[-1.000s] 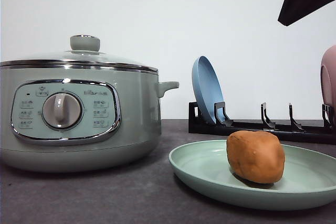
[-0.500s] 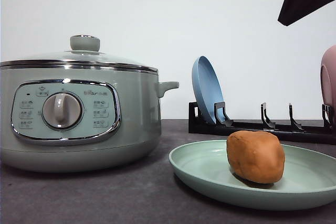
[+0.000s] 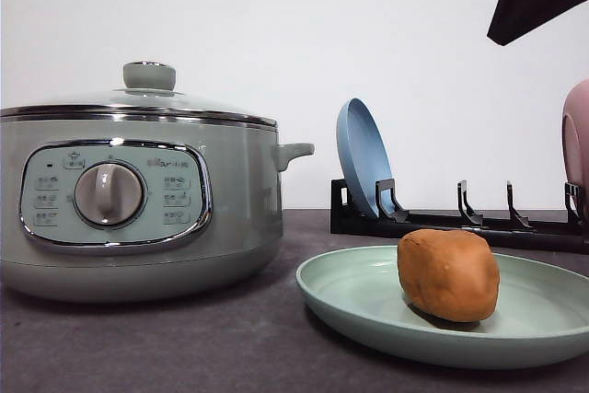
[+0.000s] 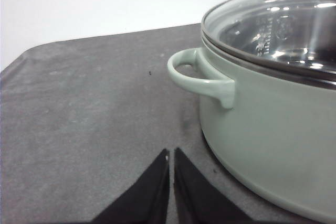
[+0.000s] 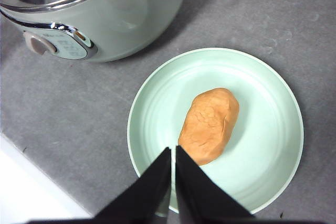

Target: Transfer potato from steamer to green plate

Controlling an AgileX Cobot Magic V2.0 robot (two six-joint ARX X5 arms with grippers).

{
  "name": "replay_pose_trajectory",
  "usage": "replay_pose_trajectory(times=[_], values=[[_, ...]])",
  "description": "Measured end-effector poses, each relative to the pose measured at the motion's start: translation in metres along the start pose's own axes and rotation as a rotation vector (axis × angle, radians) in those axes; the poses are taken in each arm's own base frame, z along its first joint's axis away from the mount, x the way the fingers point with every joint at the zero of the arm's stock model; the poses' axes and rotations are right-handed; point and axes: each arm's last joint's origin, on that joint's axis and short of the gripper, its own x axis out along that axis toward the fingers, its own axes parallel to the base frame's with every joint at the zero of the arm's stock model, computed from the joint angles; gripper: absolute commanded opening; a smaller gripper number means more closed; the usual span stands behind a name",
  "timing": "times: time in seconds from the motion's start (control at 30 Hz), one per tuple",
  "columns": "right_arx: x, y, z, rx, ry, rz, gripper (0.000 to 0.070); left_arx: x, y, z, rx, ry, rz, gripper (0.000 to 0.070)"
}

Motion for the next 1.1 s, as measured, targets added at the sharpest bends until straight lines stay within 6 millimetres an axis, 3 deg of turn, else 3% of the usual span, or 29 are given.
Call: replay_pose_trajectory(times=[1.1], values=[[0.0,0.0,0.0,-0.006,0.0,-0.001,0.0,0.0,0.0,0.0,0.0,0.0,0.0,0.0009]])
